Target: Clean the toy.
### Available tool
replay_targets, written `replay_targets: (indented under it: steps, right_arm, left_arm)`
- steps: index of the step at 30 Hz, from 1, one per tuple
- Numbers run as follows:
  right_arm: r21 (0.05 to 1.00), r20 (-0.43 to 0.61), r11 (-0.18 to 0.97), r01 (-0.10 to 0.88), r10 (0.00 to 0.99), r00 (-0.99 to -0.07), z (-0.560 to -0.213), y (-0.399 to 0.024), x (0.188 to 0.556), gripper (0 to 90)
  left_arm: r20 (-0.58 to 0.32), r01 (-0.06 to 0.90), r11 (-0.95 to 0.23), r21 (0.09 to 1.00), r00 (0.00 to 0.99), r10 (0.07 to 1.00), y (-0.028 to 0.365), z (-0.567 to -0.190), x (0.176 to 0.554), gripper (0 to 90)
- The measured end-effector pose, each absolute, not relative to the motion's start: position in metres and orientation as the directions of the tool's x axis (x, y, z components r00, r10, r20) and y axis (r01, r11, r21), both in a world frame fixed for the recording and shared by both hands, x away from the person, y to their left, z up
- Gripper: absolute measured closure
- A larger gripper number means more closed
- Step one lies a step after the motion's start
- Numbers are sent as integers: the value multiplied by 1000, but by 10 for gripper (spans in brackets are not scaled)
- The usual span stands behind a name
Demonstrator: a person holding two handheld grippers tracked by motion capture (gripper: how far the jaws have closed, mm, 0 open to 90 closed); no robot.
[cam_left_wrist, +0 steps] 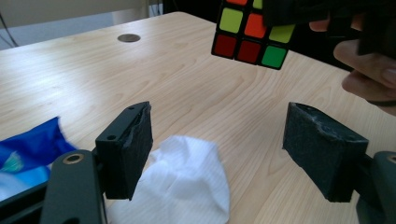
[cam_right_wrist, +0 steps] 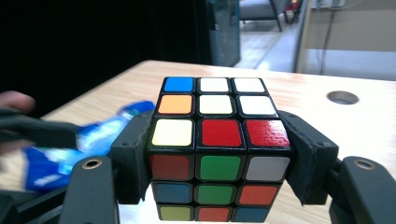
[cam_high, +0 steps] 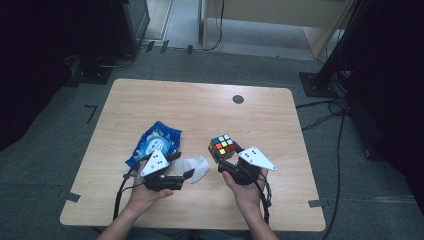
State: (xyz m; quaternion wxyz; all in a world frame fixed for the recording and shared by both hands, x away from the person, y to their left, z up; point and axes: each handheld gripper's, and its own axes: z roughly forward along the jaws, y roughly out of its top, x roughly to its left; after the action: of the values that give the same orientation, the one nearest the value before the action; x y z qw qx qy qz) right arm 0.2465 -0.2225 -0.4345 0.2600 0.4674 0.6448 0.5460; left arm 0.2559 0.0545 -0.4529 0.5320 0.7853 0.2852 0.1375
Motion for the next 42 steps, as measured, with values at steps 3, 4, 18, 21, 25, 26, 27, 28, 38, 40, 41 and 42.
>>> replay_targets:
  steps: [3, 4, 18, 21, 25, 26, 27, 28, 38, 40, 41, 42]
  right_arm:
    - [945, 153, -13, 327, 901, -407, -444, -226, 252, 345]
    - [946, 134, 2, 324, 907, -398, -447, -227, 254, 345]
    - [927, 73, 50, 373, 948, -309, -479, -240, 274, 345]
    - [920, 76, 45, 389, 954, -291, -485, -244, 277, 345]
    - [913, 68, 50, 404, 960, -273, -492, -247, 282, 344]
    - [911, 74, 46, 410, 960, -271, -494, -246, 283, 344]
    - [909, 68, 53, 414, 960, -273, -496, -245, 284, 344]
    - [905, 67, 57, 421, 959, -274, -498, -244, 284, 344]
    - [885, 49, 88, 458, 959, -279, -513, -227, 291, 344]
    - [885, 47, 89, 456, 959, -278, -513, -226, 291, 344]
    - [884, 52, 85, 460, 959, -277, -513, -226, 291, 344]
    - [885, 47, 89, 457, 960, -278, -513, -225, 291, 344]
  left_arm:
    - [-95, 315, -265, 911, 787, 610, 66, -452, 255, 242]
    - [-101, 321, -259, 911, 781, 616, 71, -452, 255, 241]
    - [-112, 358, -221, 907, 712, 694, 132, -454, 244, 242]
    - [-120, 379, -212, 901, 686, 718, 148, -459, 242, 243]
    - [-120, 403, -213, 890, 657, 744, 168, -466, 240, 244]
    - [-120, 408, -211, 888, 649, 751, 172, -467, 239, 244]
    - [-122, 415, -207, 886, 638, 761, 176, -469, 239, 243]
    - [-121, 421, -205, 883, 628, 769, 181, -471, 239, 244]
    - [-123, 484, -177, 857, 526, 842, 215, -485, 238, 251]
    - [-122, 495, -175, 851, 511, 851, 219, -487, 239, 251]
    - [-120, 499, -180, 848, 512, 851, 219, -488, 240, 251]
    - [-118, 505, -185, 843, 509, 853, 220, -489, 240, 250]
